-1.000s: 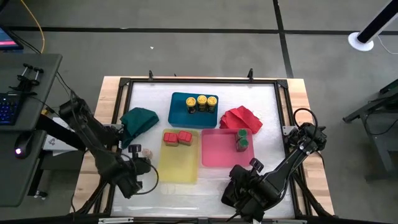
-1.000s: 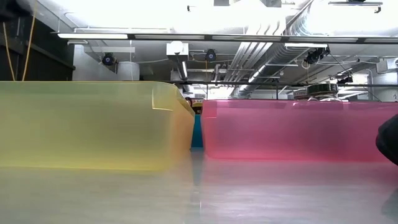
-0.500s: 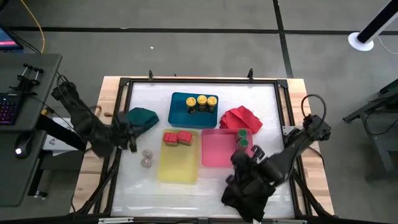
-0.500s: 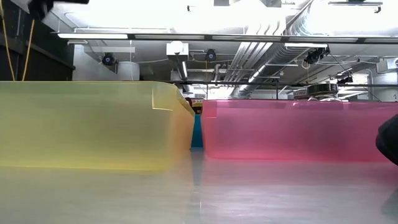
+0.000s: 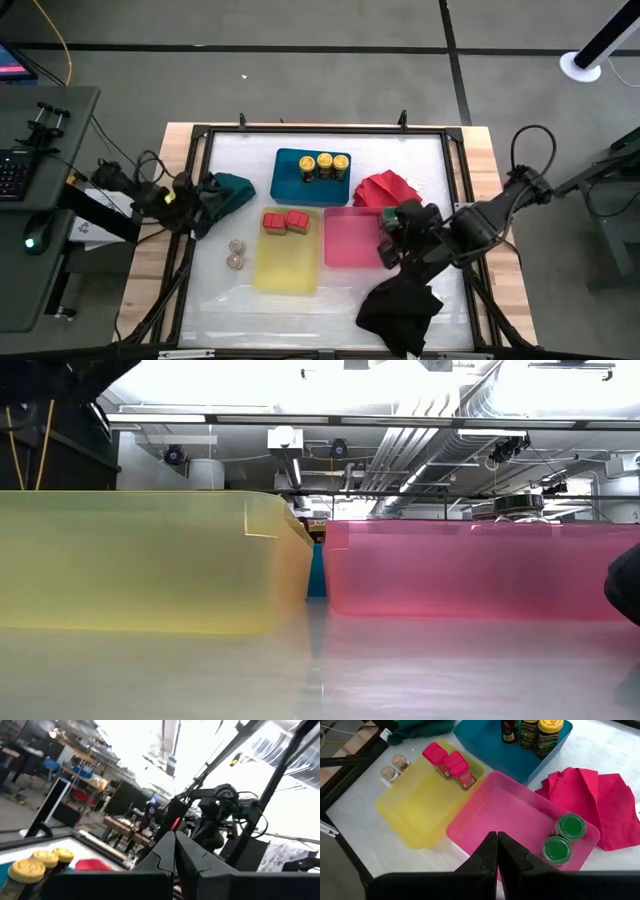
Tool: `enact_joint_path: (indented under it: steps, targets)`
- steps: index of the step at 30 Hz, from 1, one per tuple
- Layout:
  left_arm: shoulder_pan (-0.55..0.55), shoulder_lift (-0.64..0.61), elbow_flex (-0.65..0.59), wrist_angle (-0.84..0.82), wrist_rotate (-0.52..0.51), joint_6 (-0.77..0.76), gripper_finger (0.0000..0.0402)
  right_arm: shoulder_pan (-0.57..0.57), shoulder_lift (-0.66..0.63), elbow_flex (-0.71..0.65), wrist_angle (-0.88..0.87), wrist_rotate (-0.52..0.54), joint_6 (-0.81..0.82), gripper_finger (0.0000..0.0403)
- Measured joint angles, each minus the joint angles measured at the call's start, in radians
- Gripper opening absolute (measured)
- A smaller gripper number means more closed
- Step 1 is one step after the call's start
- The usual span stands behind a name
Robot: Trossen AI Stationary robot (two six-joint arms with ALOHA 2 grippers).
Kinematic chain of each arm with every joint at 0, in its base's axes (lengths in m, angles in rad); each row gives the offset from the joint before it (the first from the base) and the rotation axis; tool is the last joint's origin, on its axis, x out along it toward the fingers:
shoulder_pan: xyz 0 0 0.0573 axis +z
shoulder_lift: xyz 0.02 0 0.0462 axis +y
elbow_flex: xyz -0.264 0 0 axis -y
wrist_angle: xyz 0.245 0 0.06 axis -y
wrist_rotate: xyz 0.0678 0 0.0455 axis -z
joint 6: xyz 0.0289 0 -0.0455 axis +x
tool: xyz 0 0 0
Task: Sort spices by type
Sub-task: Return to Home Position
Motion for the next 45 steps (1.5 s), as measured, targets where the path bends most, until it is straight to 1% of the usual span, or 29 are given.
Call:
enact_joint_path:
  steps: [4,9,12,16,19,21,24,26,28,30,32,33,36,38,40,42,45]
  targets:
    - [0.085,-0.066,-0.004,-0.080,0.106,-0.006,0.0000,0.001,-0.006,0.000,-0.010,0.002,-0.003,0.0000]
    - [0.193,-0.082,-0.016,-0.335,0.211,-0.161,0.0000,0.002,-0.006,0.000,-0.055,-0.024,0.019,0.0000]
    - [0.260,-0.083,-0.069,-0.322,0.292,-0.231,0.0000,0.019,-0.006,0.000,-0.079,-0.036,0.038,0.0000]
    - [0.342,-0.075,-0.066,-0.309,0.395,-0.239,0.0000,0.050,-0.006,0.000,-0.083,-0.043,0.049,0.0000]
    - [0.387,-0.077,-0.067,-0.315,0.405,-0.239,0.0000,0.079,-0.006,0.000,-0.114,-0.086,0.088,0.0000]
    - [0.405,-0.077,-0.066,-0.356,0.398,-0.257,0.0000,0.114,-0.015,-0.021,-0.100,-0.121,0.101,0.0000]
    - [0.416,-0.073,-0.067,-0.402,0.400,-0.281,0.0001,0.200,-0.067,-0.123,-0.050,-0.148,0.207,0.0000]
    - [0.415,-0.067,-0.067,-0.398,0.401,-0.289,0.0001,0.272,-0.126,-0.228,0.019,-0.117,0.315,0.0000]
    - [0.415,-0.066,-0.066,-0.401,0.402,-0.289,0.0001,0.337,-0.191,-0.364,0.138,-0.018,0.395,0.0000]
    - [0.415,-0.066,-0.066,-0.401,0.401,-0.289,0.0001,0.366,-0.262,-0.506,0.273,0.100,0.397,0.0000]
    - [0.415,-0.066,-0.066,-0.401,0.401,-0.289,0.0001,0.344,-0.342,-0.637,0.403,0.202,0.309,0.0000]
    - [0.415,-0.066,-0.066,-0.401,0.401,-0.289,0.0001,0.315,-0.387,-0.703,0.462,0.227,0.238,0.0000]
    - [0.415,-0.066,-0.066,-0.402,0.401,-0.289,0.0001,0.195,-0.554,-0.887,0.629,0.218,-0.050,0.0000]
    - [0.415,-0.066,-0.066,-0.402,0.401,-0.289,0.0001,0.101,-0.697,-1.000,0.764,0.176,-0.276,0.0000]
    - [0.415,-0.066,-0.066,-0.402,0.401,-0.289,0.0001,0.011,-0.852,-1.117,0.896,0.097,-0.473,0.0000]
    - [0.415,-0.066,-0.066,-0.402,0.401,-0.289,0.0001,-0.068,-1.018,-1.227,1.021,0.019,-0.607,0.0000]
    - [0.415,-0.066,-0.066,-0.402,0.401,-0.289,0.0001,-0.153,-1.256,-1.369,1.158,-0.079,-0.745,0.0000]
